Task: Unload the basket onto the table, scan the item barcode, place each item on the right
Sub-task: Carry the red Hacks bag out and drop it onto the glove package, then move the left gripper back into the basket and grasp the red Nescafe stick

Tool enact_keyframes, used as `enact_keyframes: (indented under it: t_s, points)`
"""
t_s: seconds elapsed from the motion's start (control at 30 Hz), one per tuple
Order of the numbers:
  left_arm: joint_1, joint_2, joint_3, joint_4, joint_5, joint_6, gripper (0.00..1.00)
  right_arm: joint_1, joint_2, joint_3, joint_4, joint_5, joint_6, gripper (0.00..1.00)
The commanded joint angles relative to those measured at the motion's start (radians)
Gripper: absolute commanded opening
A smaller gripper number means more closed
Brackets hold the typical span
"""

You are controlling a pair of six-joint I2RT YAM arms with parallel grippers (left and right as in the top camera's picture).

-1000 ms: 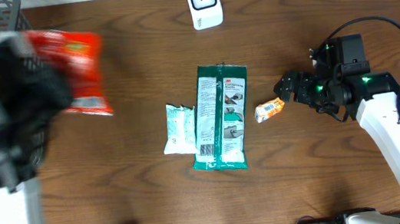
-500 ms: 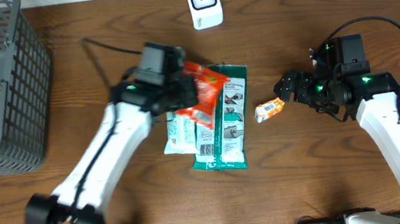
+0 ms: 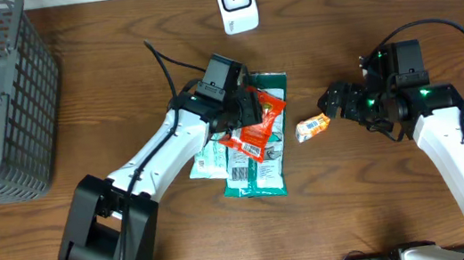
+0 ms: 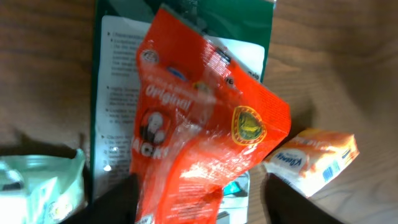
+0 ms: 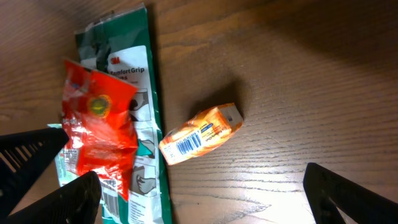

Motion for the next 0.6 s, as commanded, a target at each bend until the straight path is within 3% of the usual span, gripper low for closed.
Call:
enact_keyframes:
  t_s: [0.0, 0.2, 0.33, 0.47, 0.57]
  points:
    - [0.015, -0.059, 0.02, 0.001, -0.019, 0.026, 0.72, -0.003, 0.002, 0.012, 0.0, 0.002, 0.01, 0.99]
    - [0.04, -0.197, 0.043, -0.037, -0.02, 0.118, 0.72, -0.003, 0.002, 0.012, 0.0, 0.002, 0.01, 0.99]
    - [0.132, -0.265, 0.209, -0.259, -0.035, 0.245, 0.72, -0.003, 0.002, 0.012, 0.0, 0.002, 0.01, 0.99]
    - [0.291, -0.265, 0.484, -0.548, -0.152, 0.364, 0.72, -0.003, 0.002, 0.012, 0.0, 0.002, 0.01, 0.99]
    - [0.446, -0.265, 0.637, -0.646, -0.213, 0.421, 0.72, -0.003, 0.002, 0.012, 0.0, 0.002, 0.01, 0.99]
